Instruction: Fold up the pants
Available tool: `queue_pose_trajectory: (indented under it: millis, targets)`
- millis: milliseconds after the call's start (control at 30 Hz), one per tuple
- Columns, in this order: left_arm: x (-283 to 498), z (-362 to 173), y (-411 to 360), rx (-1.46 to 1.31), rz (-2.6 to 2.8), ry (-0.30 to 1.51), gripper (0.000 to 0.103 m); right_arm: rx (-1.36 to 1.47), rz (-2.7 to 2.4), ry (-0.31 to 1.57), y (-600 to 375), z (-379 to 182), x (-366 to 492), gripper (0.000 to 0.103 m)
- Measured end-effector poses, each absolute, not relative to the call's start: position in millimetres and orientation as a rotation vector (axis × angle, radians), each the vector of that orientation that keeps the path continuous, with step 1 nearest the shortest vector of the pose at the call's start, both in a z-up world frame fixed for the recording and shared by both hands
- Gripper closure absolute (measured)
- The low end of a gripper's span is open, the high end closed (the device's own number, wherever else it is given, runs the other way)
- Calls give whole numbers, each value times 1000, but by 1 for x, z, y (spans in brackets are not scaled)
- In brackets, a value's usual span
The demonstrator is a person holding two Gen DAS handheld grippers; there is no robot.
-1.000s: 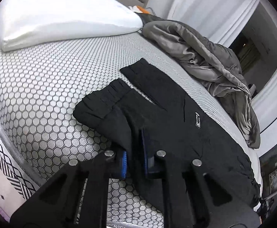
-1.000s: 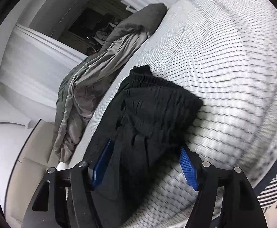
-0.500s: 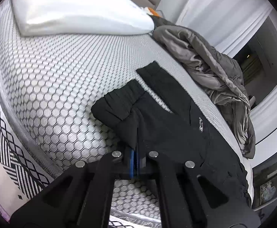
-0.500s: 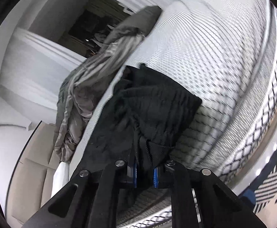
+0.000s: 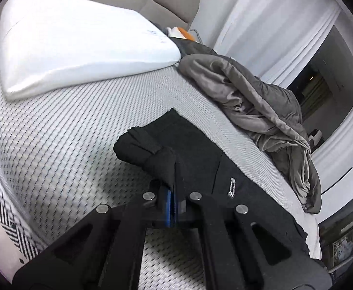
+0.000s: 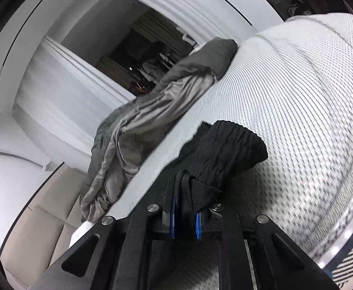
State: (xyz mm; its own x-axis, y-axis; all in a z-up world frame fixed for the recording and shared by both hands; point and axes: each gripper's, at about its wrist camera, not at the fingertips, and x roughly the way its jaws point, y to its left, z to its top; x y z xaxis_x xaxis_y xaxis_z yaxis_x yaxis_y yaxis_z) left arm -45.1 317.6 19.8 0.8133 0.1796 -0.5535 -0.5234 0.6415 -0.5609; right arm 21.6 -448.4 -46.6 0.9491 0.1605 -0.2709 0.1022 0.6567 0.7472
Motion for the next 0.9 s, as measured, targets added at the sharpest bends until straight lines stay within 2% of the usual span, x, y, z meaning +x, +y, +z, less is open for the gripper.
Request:
queue_pose_trajectory:
  millis: [200, 400, 467, 533, 567, 600, 633, 667, 700, 833, 900]
  targets:
    - [6, 39, 334, -800, 428, 496, 103, 793, 0, 317, -449, -18, 72, 92]
    - [105, 41, 348, -723, 481, 581, 103, 751, -60, 387, -445, -6, 172, 91]
    - [135, 32, 351, -688, 522, 635, 102, 711, -85, 447, -440, -10, 217, 88]
    - [163, 21, 357, -693, 518, 665, 97, 684, -116, 523, -436, -21, 256, 81]
    - [173, 15, 362, -715, 522, 654, 84, 681, -129, 547, -435, -28, 270, 80]
    - [177, 9, 363, -717, 534, 658, 64, 674, -141, 584, -435, -37, 284, 75]
    - [182, 2, 364, -714, 570, 671, 52, 681, -159, 620, -436, -46, 291, 73]
    - [184, -1, 365, -706, 610, 673, 32, 698, -164, 632, -438, -53, 292, 72]
    - [183, -1, 366, -706, 624, 663, 21, 709, -156, 623, -439, -58, 291, 67]
    - [177, 5, 367, -700, 628, 635, 20, 682, -182, 557, -444, -62, 265, 33]
    - [168, 7, 362, -679, 634, 629, 20, 678, -179, 534, -447, -61, 250, 31]
